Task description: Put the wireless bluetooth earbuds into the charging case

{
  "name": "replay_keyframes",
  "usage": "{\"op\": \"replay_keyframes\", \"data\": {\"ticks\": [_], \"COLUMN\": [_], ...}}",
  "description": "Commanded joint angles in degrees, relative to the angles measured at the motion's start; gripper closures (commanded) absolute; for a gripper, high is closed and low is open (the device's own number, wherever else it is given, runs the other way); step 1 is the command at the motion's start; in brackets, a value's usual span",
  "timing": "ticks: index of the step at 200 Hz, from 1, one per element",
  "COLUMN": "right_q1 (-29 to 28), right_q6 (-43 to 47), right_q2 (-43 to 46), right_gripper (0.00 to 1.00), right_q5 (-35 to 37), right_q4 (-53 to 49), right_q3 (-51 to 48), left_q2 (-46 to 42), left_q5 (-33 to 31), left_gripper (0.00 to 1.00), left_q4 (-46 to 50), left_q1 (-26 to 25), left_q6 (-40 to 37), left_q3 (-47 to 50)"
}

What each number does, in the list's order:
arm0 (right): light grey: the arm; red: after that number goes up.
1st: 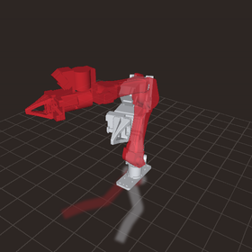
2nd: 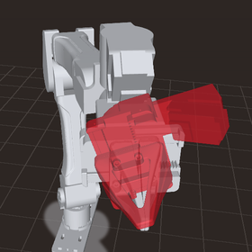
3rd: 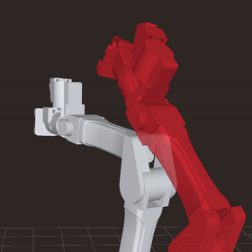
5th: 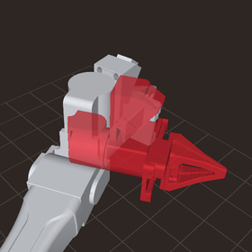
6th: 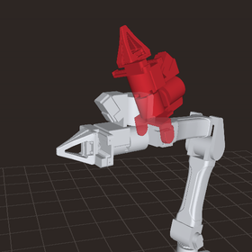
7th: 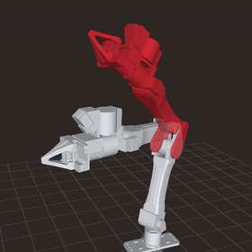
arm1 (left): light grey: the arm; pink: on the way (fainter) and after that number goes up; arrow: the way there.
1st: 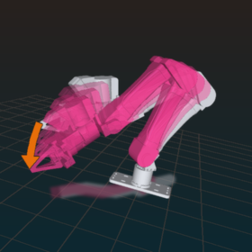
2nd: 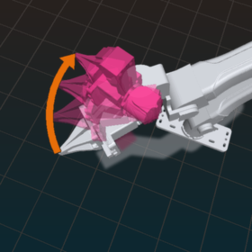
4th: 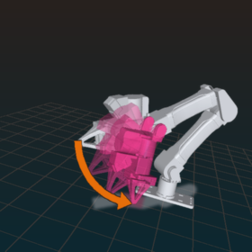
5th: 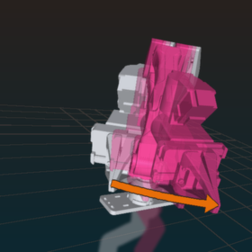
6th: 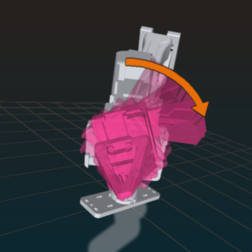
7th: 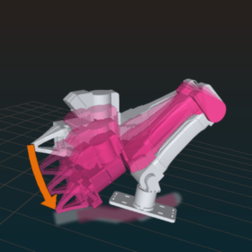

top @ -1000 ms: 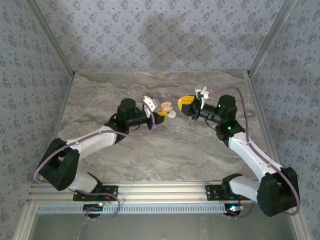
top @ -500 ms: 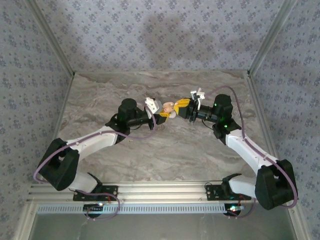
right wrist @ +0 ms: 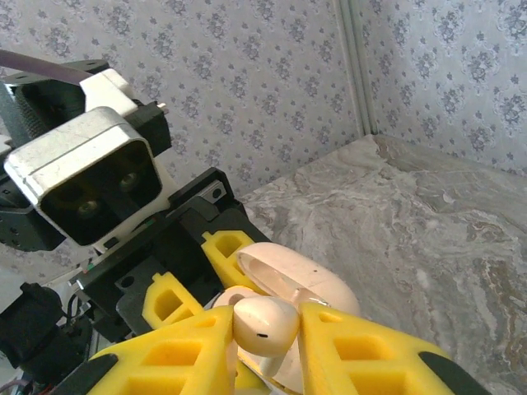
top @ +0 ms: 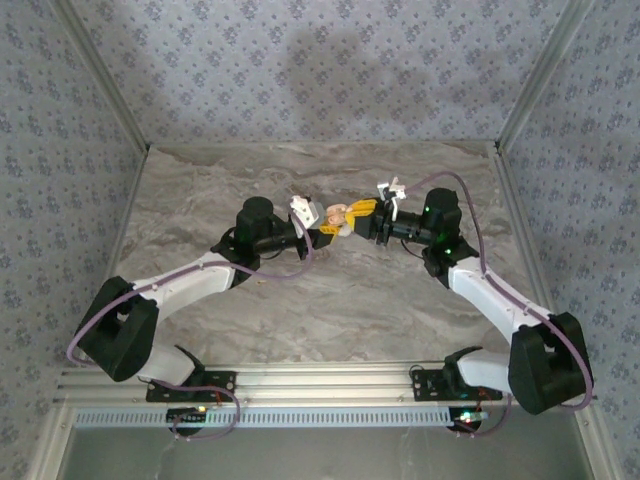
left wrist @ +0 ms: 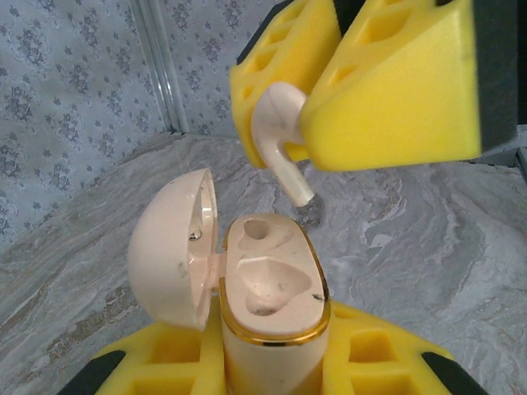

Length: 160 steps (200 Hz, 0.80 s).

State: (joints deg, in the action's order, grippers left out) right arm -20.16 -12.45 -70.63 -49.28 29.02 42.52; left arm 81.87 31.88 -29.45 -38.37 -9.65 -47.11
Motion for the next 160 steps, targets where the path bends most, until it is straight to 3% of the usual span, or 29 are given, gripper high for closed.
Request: {"op": "replay_keyframes", "data": {"ticks": [1, 160], "right_q1": [-0.4, -0.6], "right_q6": [0.9, 2.6], "right_q2": [-0.6, -1.2], "right_gripper": [0.73, 0.72], "right_q5": [1.2, 0.6], "right_q4": [2.5, 1.9], "right_q3": [1.0, 0.1], "left_q2": [-1.5, -1.5], "left_q5": [1.3, 0.9], "left_gripper": [0.81, 0.81], "left_q4": [-2.0, -5.2], "left_q1": [-0.3, -0.3], "left_q6": [-0.9, 2.2], "left_q3": [-1.7, -2.2]}}
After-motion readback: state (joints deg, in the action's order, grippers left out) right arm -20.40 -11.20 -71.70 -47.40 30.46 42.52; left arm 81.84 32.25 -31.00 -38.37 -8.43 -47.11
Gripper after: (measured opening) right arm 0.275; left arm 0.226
